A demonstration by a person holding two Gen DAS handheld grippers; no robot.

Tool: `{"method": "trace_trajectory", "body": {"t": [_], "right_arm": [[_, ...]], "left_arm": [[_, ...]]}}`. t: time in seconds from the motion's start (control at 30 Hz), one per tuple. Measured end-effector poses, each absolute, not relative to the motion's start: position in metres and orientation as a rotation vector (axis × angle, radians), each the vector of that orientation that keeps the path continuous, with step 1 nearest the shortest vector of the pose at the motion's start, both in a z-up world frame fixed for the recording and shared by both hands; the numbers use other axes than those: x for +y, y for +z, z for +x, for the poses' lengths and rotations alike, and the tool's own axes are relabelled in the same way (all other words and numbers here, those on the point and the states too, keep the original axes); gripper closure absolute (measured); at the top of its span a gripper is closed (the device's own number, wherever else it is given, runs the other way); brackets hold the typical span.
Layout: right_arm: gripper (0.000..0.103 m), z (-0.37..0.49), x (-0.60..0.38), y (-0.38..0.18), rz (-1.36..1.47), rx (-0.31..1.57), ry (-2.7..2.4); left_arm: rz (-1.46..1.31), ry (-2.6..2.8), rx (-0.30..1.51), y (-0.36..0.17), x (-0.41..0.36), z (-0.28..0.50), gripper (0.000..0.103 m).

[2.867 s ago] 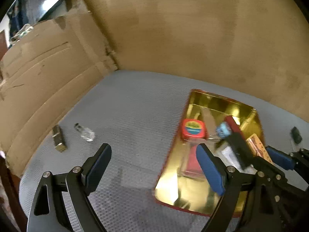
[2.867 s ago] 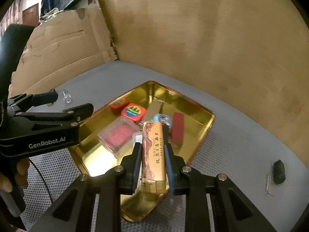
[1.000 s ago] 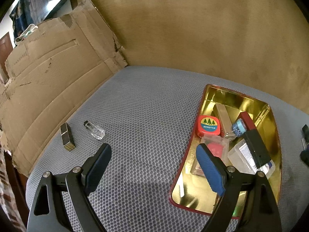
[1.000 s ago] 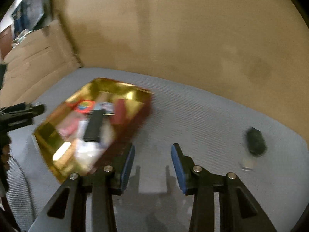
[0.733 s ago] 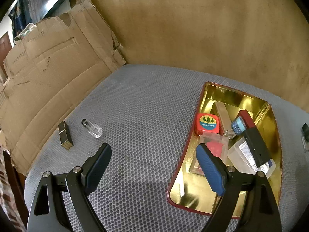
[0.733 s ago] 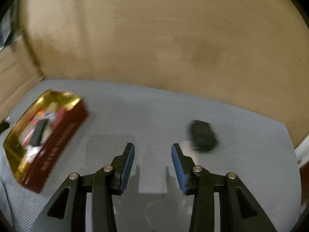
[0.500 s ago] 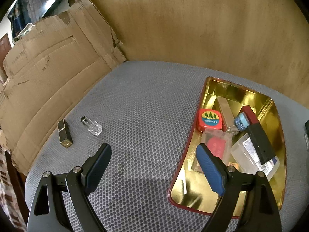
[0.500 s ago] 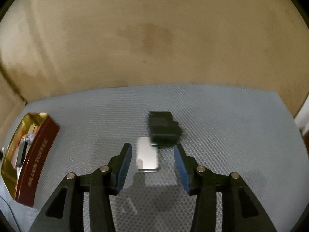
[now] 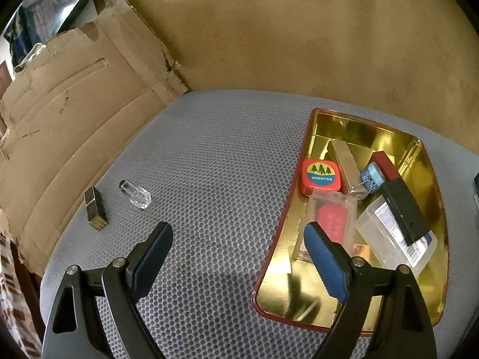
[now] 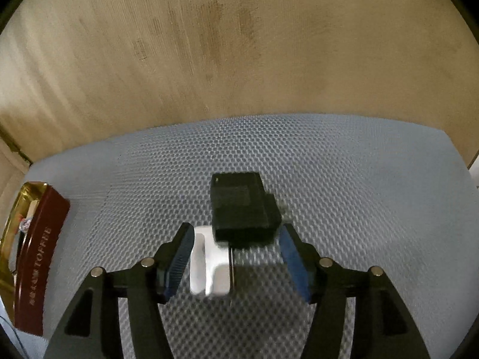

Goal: Organize rigid objects
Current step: 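Move the right tool to the black charger plug and close on it, then lift the black charger with the right tool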

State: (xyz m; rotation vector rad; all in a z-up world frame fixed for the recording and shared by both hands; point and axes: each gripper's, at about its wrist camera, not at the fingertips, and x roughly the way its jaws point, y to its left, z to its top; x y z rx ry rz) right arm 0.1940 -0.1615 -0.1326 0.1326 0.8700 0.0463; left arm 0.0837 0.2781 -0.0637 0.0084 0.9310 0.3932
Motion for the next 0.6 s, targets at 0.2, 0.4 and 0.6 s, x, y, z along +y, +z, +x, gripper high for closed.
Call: {"method": "trace_trajectory", "body": {"t": [0.2,0.4,0.6], "right_arm": [[0.042,0.218,-0.161,-0.137,0.076,0.876,0.045],[0.043,0.216,-0.16,-0.137,0.027,0.848,0.057],[0.053,0.198,-0.159,-0.138,-0.002,0.831,0.056]], "left_arm": [[0.026,0.387,0.926,-0.067,0.273,0.085,0.016],[0.051,0.399,0.936,-0.072,0.269,0.086,0.016],[0.056,0.401,0.938,-0.074,0.268,0.086,0.016]]}}
